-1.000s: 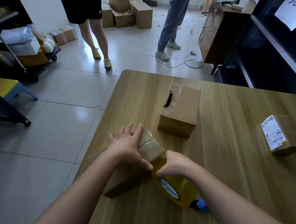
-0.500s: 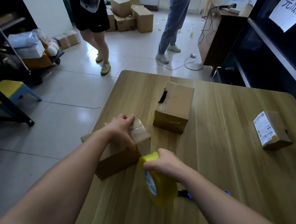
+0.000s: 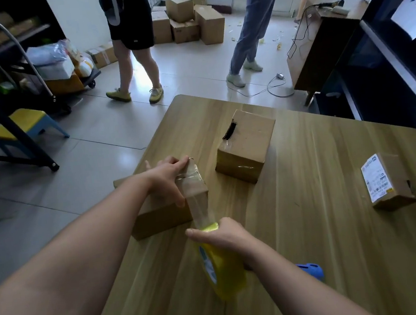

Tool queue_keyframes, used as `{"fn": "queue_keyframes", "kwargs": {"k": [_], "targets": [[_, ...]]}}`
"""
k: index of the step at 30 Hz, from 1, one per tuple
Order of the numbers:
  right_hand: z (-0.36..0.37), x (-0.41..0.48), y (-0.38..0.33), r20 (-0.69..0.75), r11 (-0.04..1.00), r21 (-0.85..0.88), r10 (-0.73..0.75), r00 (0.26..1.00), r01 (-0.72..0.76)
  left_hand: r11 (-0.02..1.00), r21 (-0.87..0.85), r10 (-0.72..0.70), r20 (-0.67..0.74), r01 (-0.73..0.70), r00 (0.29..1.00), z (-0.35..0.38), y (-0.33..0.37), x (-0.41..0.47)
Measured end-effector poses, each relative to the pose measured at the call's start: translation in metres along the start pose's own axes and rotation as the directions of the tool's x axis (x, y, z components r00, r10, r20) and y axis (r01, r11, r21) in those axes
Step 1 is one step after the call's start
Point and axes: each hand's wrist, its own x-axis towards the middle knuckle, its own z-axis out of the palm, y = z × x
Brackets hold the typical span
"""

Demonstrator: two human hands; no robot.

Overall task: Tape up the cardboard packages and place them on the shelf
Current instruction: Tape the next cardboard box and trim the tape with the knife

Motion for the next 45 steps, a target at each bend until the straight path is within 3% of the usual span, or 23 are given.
{"fn": "queue_keyframes", "kwargs": {"k": [9,18,21,23,24,25,26,28,30,31,33,35,37,39,42,45], "targets": [[0.002,0.021,0.023,0.181,0.948,0.314,-0.011,0.984,-0.047,0.999,-0.028,-0.036,-0.118,0.033,0.992,0.024,0.007,-0.014],[0.008,0.032,0.029,0.173,0.905,0.423,-0.050,0.984,-0.029,0.988,0.054,-0.119,-0.302,0.142,0.946,0.041,0.009,-0.040],[0.006,0.034,0.029,0.169,0.893,0.449,-0.053,0.984,-0.029,0.986,0.100,-0.089,-0.371,0.135,0.924,0.046,0.011,-0.050],[0.004,0.035,0.029,0.176,0.897,0.440,-0.042,0.983,-0.040,0.995,0.094,0.034,-0.581,0.026,0.813,0.054,0.013,-0.062],[0.003,0.033,0.028,0.182,0.896,0.441,-0.041,0.983,-0.044,0.993,0.088,0.116,-0.696,-0.077,0.709,0.060,0.014,-0.068],[0.002,0.033,0.027,0.187,0.894,0.445,-0.043,0.981,-0.045,0.979,0.079,0.180,-0.767,-0.188,0.616,0.067,0.017,-0.075],[0.002,0.033,0.026,0.187,0.896,0.443,-0.046,0.981,-0.042,0.960,0.067,0.219,-0.779,-0.270,0.587,0.075,0.021,-0.081],[0.001,0.031,0.023,0.184,0.897,0.440,-0.050,0.982,-0.036,0.961,-0.061,0.151,-0.701,-0.271,0.697,0.088,0.031,-0.090],[0.000,0.030,0.023,0.187,0.898,0.437,-0.043,0.981,-0.044,0.954,-0.285,-0.087,-0.559,-0.093,0.824,0.100,0.040,-0.088],[-0.001,0.030,0.022,0.194,0.902,0.428,-0.036,0.980,-0.052,0.906,-0.424,-0.215,-0.445,0.007,0.869,0.104,0.043,-0.086],[-0.003,0.028,0.022,0.209,0.910,0.410,-0.028,0.977,-0.062,0.648,-0.742,-0.366,-0.106,0.172,0.924,0.106,0.049,-0.082],[-0.004,0.027,0.021,0.210,0.916,0.396,-0.021,0.978,-0.065,0.326,-0.896,-0.314,0.198,0.301,0.929,0.106,0.050,-0.080],[-0.005,0.025,0.020,0.216,0.918,0.391,-0.018,0.976,-0.070,0.168,-0.917,-0.191,0.329,0.361,0.925,0.108,0.046,-0.081],[-0.007,0.022,0.020,0.224,0.928,0.365,-0.015,0.974,-0.070,0.094,-0.910,-0.088,0.396,0.404,0.914,0.109,0.043,-0.080],[-0.018,0.019,0.027,0.251,0.932,0.352,-0.006,0.968,-0.086,0.049,-0.902,-0.058,0.425,0.428,0.903,0.111,0.044,-0.080],[-0.033,0.022,0.047,0.106,0.927,0.368,0.037,0.994,-0.074,0.018,-0.916,-0.073,0.400,0.402,0.914,0.113,0.045,-0.079]]}}
